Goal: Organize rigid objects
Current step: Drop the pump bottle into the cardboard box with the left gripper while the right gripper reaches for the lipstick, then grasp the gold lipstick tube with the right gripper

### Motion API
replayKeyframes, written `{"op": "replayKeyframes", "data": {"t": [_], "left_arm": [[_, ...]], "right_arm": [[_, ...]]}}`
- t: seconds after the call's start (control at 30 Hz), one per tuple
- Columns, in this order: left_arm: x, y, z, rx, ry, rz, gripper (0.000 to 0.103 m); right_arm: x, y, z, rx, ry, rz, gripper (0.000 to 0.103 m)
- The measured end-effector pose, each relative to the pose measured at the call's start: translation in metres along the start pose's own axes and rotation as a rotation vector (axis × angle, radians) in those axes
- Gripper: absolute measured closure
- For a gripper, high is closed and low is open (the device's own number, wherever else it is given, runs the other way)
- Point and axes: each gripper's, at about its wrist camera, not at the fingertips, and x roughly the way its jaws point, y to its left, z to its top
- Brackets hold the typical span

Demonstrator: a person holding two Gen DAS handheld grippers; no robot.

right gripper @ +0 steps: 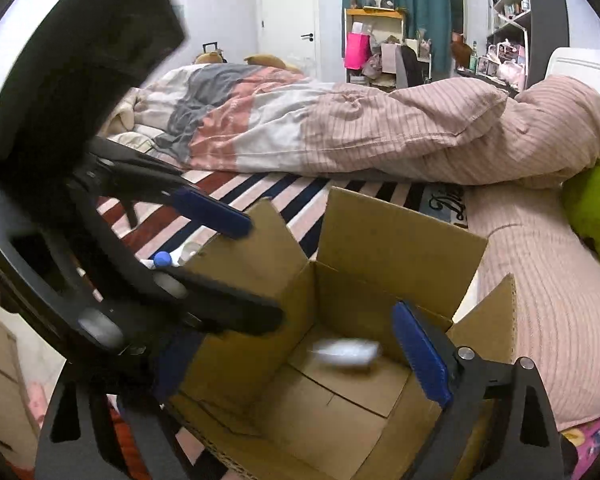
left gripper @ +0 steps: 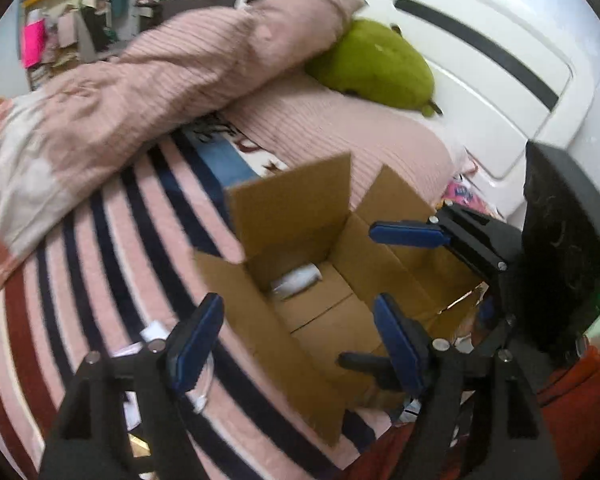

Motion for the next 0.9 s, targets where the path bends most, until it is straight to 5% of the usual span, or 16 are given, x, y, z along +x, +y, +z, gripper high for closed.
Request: {"op": "replayKeyframes", "data": {"t": [0.17,0.3,0.43,0.53,0.6,0.7,0.77,0.83,0.9], "left_arm": [[-0.058,0.035,-0.029,-0.093,-0.116,0.057,0.029],[-0.103,0.076,-0.076,-0.188,-0.175,0.188,0.028],[-0.126,0.120,-0.131,-0.280,-0.195,0.314,0.027],[-0.124,0.150,-0.166,-0.359,-0.191,0.341,0.027],[-0.117,0.166,-0.189,-0.382,-0.175,0.380,0.027],[-0.104,0.184,-0.217,-0.414,-0.148,0.418,0.027],[-0.098,0.191,-0.228,-0.432,-0.147,0.425,0.027],[-0.093,0.197,-0.235,-0.437,-0.151,0.419,0.027],[-0.090,0.198,-0.238,-0.441,-0.153,0.410,0.027]], "right_arm": [[-0.005,0.028,0.016,-0.095,-0.064,0.039,0.005],[-0.006,0.081,0.029,-0.207,-0.126,0.132,0.004],[0.020,0.137,0.042,-0.277,-0.084,0.278,0.004],[0.056,0.173,0.041,-0.312,0.002,0.392,0.005],[0.088,0.195,0.032,-0.340,0.091,0.411,0.016],[0.137,0.202,0.011,-0.311,0.228,0.408,0.047],[0.164,0.198,-0.001,-0.283,0.276,0.330,0.078],[0.187,0.194,-0.007,-0.287,0.295,0.199,0.081],[0.203,0.190,-0.009,-0.272,0.330,0.199,0.083]]}}
